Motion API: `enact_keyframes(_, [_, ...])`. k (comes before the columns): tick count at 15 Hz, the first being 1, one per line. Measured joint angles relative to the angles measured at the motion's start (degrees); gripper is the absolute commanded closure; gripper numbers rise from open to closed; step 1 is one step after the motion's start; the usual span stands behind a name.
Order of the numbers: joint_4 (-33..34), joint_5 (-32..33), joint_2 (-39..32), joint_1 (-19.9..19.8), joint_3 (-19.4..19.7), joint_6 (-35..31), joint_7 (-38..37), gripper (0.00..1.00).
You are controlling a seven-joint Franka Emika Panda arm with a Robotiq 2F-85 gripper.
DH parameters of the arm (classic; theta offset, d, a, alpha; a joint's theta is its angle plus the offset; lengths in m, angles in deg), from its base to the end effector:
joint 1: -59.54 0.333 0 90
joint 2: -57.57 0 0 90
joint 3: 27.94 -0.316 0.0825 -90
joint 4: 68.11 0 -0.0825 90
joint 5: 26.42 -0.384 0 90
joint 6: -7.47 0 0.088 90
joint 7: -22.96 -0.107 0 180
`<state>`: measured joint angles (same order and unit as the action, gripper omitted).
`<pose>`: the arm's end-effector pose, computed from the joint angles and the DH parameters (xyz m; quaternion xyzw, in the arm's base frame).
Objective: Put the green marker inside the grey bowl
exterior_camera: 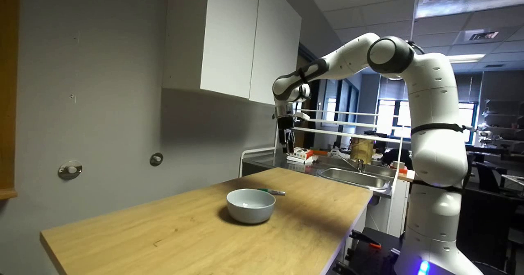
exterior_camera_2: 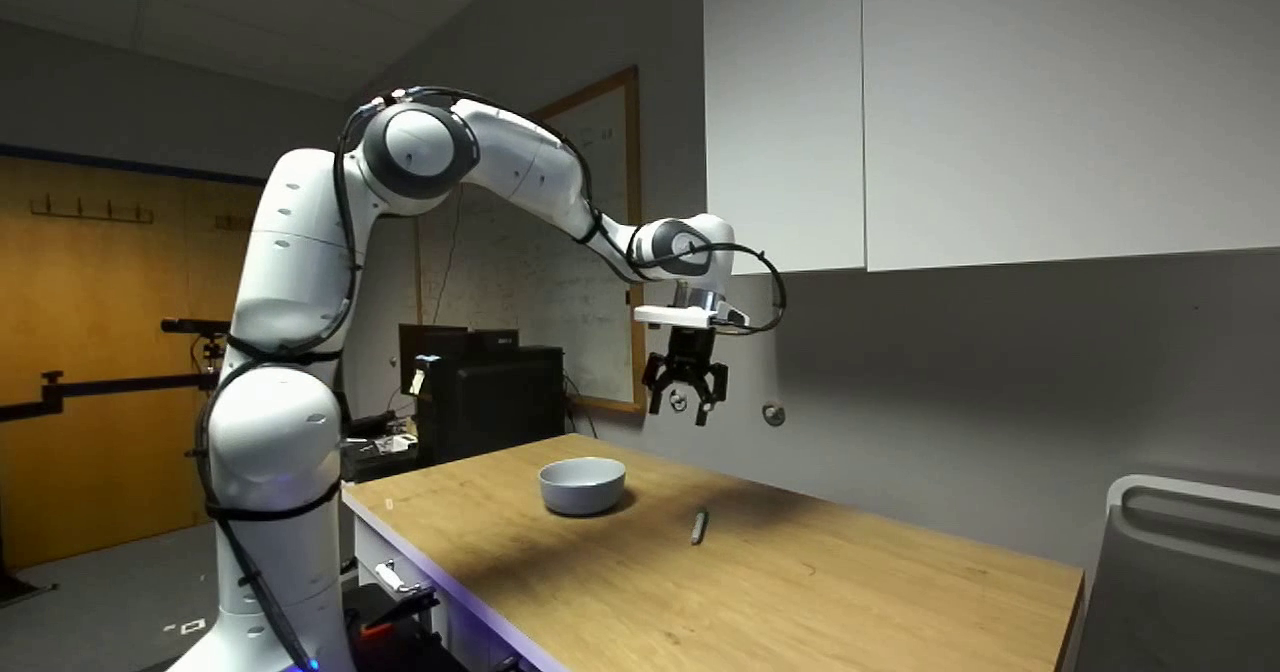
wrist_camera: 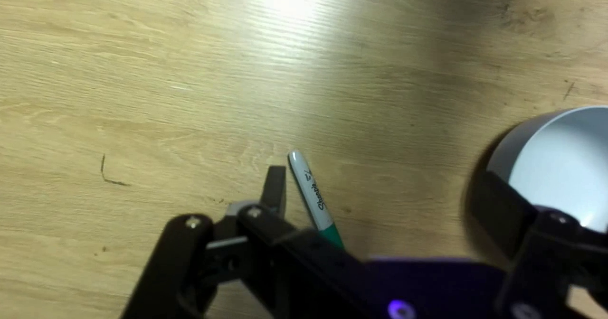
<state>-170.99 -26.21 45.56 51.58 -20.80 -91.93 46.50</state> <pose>0.5662 -0.1494 0.4124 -0.9882 -0.0731 0.1313 0.0304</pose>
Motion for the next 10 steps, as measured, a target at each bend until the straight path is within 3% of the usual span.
enact_keyframes(4, [6.63, -4.46, -7.39, -1.08, -0.21, 1.21, -1.15, 0.0])
enact_keyframes(10, [12.39, -5.02, -16.08, -1.42, -0.31, 1.18, -6.27, 0.0])
